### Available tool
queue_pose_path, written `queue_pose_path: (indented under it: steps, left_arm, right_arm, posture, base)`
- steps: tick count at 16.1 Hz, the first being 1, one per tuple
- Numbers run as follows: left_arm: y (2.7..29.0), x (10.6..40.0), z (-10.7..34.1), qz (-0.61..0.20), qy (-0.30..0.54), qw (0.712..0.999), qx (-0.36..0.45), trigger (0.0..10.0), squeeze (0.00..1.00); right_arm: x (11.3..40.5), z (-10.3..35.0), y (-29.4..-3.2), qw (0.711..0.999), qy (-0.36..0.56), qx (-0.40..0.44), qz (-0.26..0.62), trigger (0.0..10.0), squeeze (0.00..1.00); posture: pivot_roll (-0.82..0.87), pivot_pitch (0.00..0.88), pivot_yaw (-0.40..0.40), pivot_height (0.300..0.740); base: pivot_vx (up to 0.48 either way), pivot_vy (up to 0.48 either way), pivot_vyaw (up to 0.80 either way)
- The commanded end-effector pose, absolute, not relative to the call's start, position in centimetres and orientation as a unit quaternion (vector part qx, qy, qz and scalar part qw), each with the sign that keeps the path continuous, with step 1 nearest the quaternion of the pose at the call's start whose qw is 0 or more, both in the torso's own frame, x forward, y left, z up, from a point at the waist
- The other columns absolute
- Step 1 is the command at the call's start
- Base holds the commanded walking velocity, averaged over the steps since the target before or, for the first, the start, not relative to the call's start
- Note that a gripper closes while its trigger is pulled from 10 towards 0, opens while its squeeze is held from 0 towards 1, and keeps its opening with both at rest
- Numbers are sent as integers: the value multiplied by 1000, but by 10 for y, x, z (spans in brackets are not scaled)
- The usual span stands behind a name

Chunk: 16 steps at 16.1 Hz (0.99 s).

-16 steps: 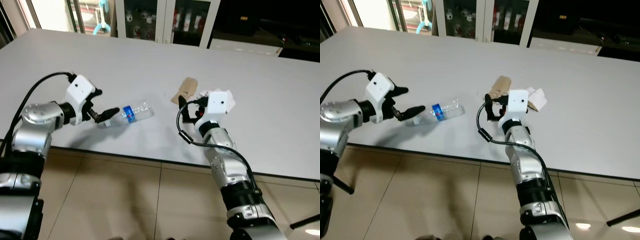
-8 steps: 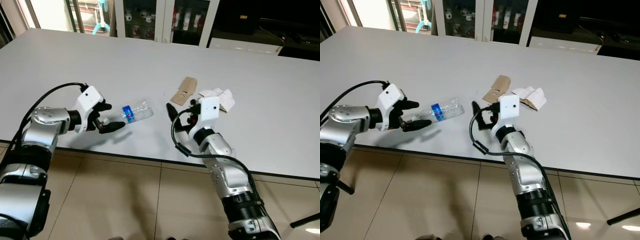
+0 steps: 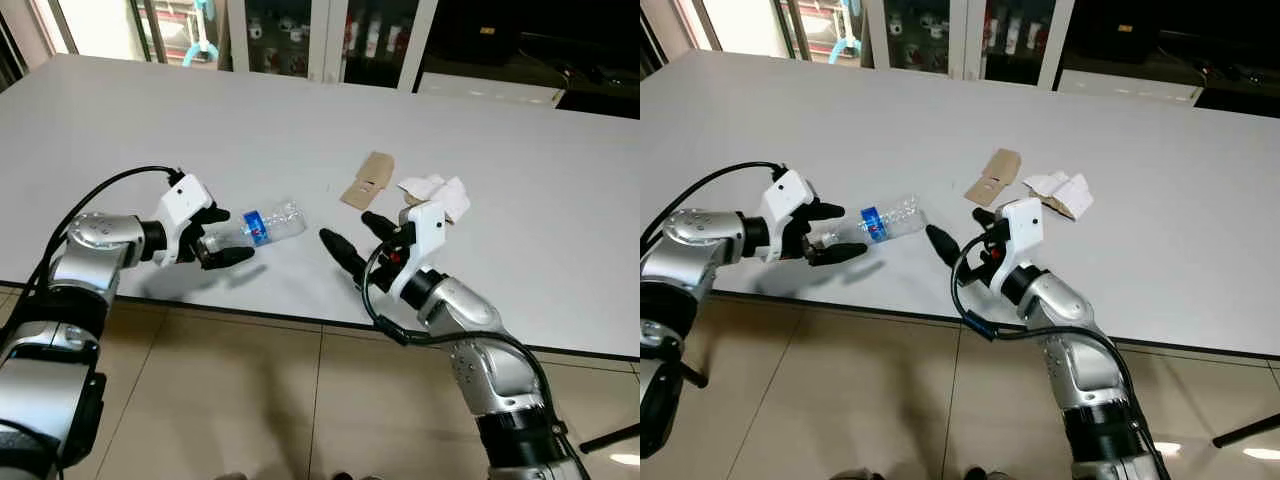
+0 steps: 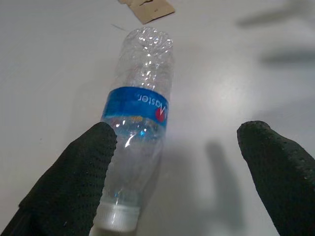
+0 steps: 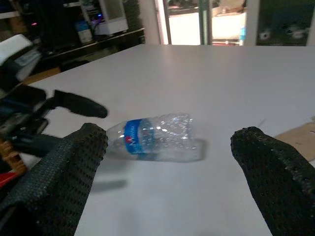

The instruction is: Picking trash to rubbish bin

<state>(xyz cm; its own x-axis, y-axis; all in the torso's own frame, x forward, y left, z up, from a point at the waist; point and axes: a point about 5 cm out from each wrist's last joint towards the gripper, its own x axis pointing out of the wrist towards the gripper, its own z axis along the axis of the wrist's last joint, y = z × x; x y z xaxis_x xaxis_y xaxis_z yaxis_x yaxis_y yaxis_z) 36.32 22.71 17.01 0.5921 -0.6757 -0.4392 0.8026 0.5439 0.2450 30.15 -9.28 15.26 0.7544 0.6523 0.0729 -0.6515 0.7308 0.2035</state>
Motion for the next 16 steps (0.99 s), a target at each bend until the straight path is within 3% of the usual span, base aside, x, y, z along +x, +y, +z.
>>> queue_pose_path:
  steps: [1,16]
  left_arm:
    - [224,367,178,-434,146,858,232,10000,0]
    - [197,384,182,-417,140,859,264,10000,0]
  right_arm:
    - [295,156,-91,922,1,113,369,10000,0]
    - [245,167,-84,907,43,150,392,10000,0]
  posture:
    - [-65,98,-76,740]
    - [-213,268,-131,740]
  base:
    - [0,0,0]
    - [0,0,0]
